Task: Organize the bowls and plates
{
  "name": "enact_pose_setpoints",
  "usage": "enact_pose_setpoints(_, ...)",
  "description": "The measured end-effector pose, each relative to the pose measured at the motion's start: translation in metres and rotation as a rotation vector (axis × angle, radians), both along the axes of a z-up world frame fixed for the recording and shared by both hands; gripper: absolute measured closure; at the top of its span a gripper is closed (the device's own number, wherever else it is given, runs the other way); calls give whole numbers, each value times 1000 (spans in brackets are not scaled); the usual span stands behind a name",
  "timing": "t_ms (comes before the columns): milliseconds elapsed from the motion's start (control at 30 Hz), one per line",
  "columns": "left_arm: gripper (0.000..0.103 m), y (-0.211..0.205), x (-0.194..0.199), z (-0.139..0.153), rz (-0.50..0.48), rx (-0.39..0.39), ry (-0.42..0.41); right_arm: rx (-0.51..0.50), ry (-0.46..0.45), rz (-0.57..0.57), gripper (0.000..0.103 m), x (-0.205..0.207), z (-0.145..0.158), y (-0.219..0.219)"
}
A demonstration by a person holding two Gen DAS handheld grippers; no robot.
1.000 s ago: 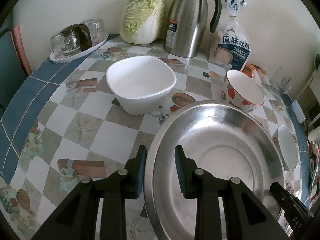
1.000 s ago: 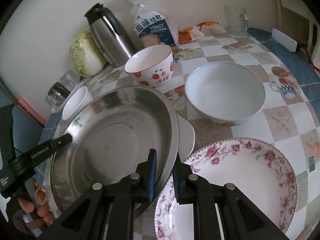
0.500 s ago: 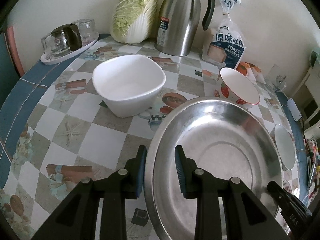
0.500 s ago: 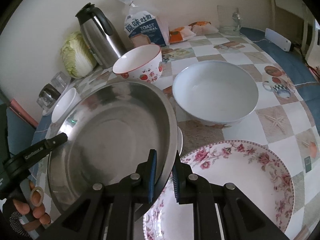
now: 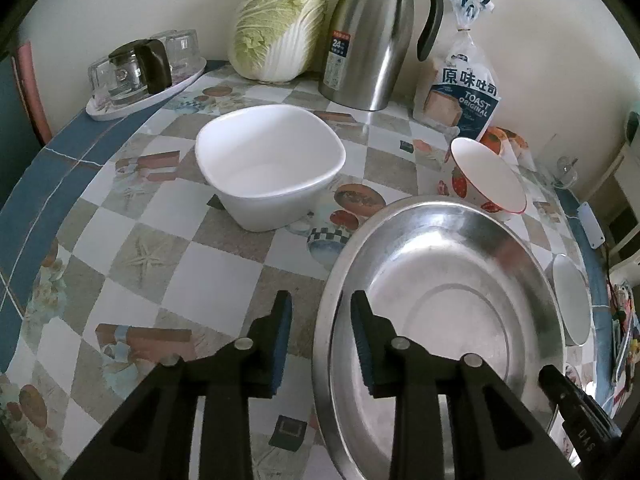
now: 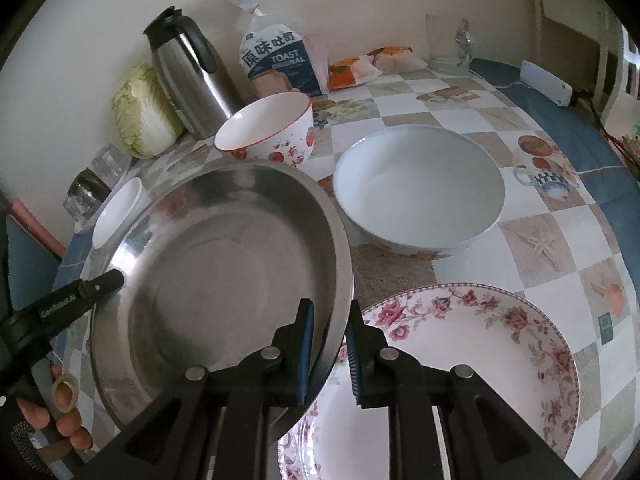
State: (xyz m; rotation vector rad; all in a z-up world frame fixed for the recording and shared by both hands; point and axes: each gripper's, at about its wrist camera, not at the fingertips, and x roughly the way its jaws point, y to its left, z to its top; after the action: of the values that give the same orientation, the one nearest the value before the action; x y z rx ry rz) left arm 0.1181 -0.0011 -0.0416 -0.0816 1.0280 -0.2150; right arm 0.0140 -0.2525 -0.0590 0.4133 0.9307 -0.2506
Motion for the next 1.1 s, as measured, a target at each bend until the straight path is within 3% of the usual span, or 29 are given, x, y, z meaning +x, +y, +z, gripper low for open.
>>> enact_pose_setpoints(200, 50, 2, -4, 7, -5, 4, -13, 8, -5, -8, 85, -2, 3, 0)
enact_pose_setpoints(267, 39, 4, -5, 10, 4, -3, -15, 10, -8, -11, 85, -3, 5, 0)
enact_pose_setpoints(367, 37, 8, -7, 14, 22, 11, -25, 9, -15, -16, 69, -6, 8, -1)
enact_pose_setpoints(500, 22, 10, -9, 14, 20, 11, -21, -7, -23, -12, 66, -8, 12, 2)
enact_pose_setpoints(567, 21, 8, -11, 14, 10, 26, -27, -12, -29, -6, 46, -9, 15, 5)
enact_pose_setpoints(600, 20, 7, -13, 14, 4, 36, -30, -15, -36, 0, 42, -10, 16, 6)
enact_pose_setpoints(667, 8, 3, -16, 14, -6, 65, -44, -26, -50, 18, 38, -11, 19, 10)
enact_pose_setpoints(733, 7, 0, -20, 16, -25, 82, -61, -41, -60, 33, 28, -12, 23, 15)
enact_pose_setpoints(833, 7, -3, -26, 19, -39, 94, -74, -52, -75, 51, 24, -14, 26, 19)
enact_pose_setpoints(1033, 7, -4, -35, 28, -38, 103, -95, -65, -79, 54, 2, -20, 29, 23)
enact_pose_setpoints(1100, 7, -3, -38, 30, -38, 88, -93, -70, -80, 43, 0, -23, 30, 21)
